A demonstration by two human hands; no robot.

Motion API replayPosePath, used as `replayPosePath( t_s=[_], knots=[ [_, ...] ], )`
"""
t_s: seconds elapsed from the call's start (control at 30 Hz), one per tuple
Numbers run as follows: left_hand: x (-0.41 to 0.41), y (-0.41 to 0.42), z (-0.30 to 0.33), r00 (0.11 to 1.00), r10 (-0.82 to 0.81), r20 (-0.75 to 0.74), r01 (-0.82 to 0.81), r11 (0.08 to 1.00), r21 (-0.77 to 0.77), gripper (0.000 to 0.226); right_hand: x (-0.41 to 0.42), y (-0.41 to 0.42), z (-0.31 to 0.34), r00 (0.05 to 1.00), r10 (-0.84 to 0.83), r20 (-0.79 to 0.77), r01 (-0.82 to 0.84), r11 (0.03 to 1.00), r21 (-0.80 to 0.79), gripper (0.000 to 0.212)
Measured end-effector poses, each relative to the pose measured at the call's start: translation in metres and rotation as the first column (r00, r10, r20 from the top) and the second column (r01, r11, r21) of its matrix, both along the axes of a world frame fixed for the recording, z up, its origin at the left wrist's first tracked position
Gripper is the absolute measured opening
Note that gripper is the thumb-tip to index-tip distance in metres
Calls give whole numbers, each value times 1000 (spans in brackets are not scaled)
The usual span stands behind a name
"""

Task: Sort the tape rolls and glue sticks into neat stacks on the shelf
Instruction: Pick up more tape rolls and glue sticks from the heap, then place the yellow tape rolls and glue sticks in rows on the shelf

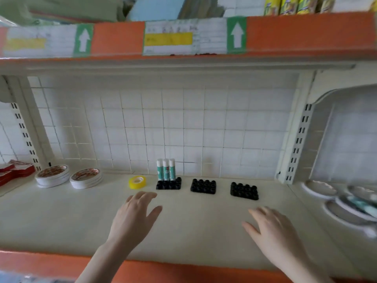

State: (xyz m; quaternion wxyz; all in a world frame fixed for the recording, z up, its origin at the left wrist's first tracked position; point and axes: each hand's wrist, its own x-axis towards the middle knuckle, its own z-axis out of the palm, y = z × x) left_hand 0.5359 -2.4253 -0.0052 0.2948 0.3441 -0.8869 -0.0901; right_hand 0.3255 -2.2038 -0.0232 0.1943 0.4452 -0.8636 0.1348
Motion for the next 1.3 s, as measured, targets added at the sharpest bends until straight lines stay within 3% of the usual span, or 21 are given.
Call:
replayPosePath(
  t_s=[0.07, 0.13, 0.4, 0.5, 0.8, 0.93, 1.2, 1.3],
  knots=[
    [-11, 17, -2, 998, -57, 2, 57, 998, 9, 41, 0, 27, -5, 998, -54, 33, 56, 996, -65, 38],
    [-23, 35, -5, 995, -104, 8, 104, 994, 22, 41, 4, 53, -2, 990, -130, 46, 130, 991, 16, 32],
    [-76, 121, -2, 969, -244, 40, 241, 969, 62, 43, -29, 148, -8, 956, -295, 9, 295, 955, -32, 30],
    [-102, 153, 1, 961, -275, 42, 273, 961, 54, 44, -46, 175, 3, 940, -331, 85, 335, 941, -47, 24],
    [-224, 256, -1, 952, -305, -2, 305, 952, 36, 42, -153, 267, 6, 981, -195, 18, 194, 954, -229, 21],
    [-264, 289, -9, 948, -319, -3, 319, 946, 61, 41, -190, 286, 2, 988, -143, 58, 151, 969, -195, 22],
    [-289, 305, -14, 957, -289, 40, 286, 956, 66, 40, -197, 275, 6, 990, -118, 78, 115, 992, 53, 57],
    [-293, 304, -14, 956, -287, 51, 284, 957, 58, 40, -190, 270, 13, 995, -77, 70, 72, 996, 61, 59]
  ],
)
